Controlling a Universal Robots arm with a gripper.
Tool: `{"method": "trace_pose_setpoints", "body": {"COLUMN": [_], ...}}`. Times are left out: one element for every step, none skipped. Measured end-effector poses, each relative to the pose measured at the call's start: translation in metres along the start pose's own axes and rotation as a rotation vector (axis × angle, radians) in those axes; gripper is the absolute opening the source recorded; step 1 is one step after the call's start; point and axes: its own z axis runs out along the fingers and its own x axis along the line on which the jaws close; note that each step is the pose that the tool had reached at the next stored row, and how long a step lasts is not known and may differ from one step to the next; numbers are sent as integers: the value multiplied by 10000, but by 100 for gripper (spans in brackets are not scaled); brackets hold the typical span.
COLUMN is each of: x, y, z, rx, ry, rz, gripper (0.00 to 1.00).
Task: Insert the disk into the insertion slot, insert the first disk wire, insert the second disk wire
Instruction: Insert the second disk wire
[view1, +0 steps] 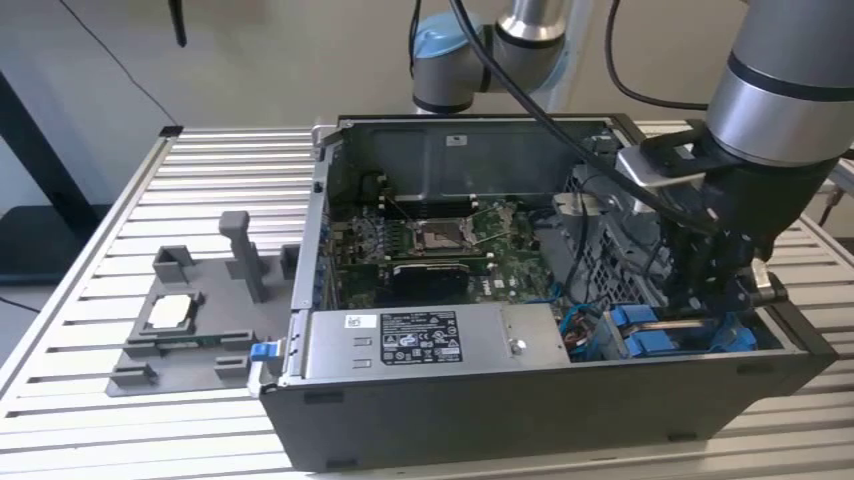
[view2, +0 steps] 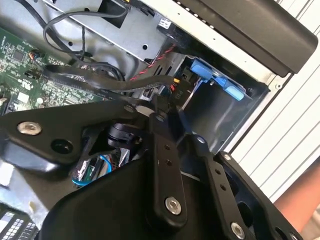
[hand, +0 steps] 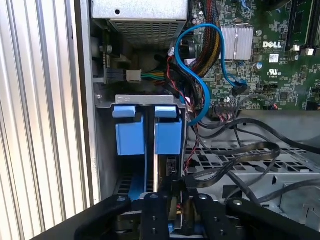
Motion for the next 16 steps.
{"method": "trace_pose_setpoints", "body": {"x": [0, 0, 0, -1, -2, -3, -4, -5, -5, -5, -6, -6, -7, -8, -9, -10], "y": [0, 0, -1, -4, -7, -11, -15, -19, -21, -22, -23, -25, -29, -34, -39, -44], "z": [0, -1, -9, -25, -49, -77, -104, -128, -145, -150, -150, -160, -186, -219, -254, -287], "rx": [0, 0, 0, 0, -1, -3, -6, -7, -8, -8, -8, -8, -8, -8, -9, -8], "ry": [1, 1, -1, -7, -10, -7, -9, -9, -8, -9, -13, -9, -13, -26, -36, -43], "rz": [0, 0, 1, 1, 2, 3, 3, 4, 4, 4, 4, 3, 5, 7, 8, 10], "gripper": [30, 30, 30, 30, 30, 30, 30, 30, 30, 30, 30, 30, 30, 30, 30, 30]}}
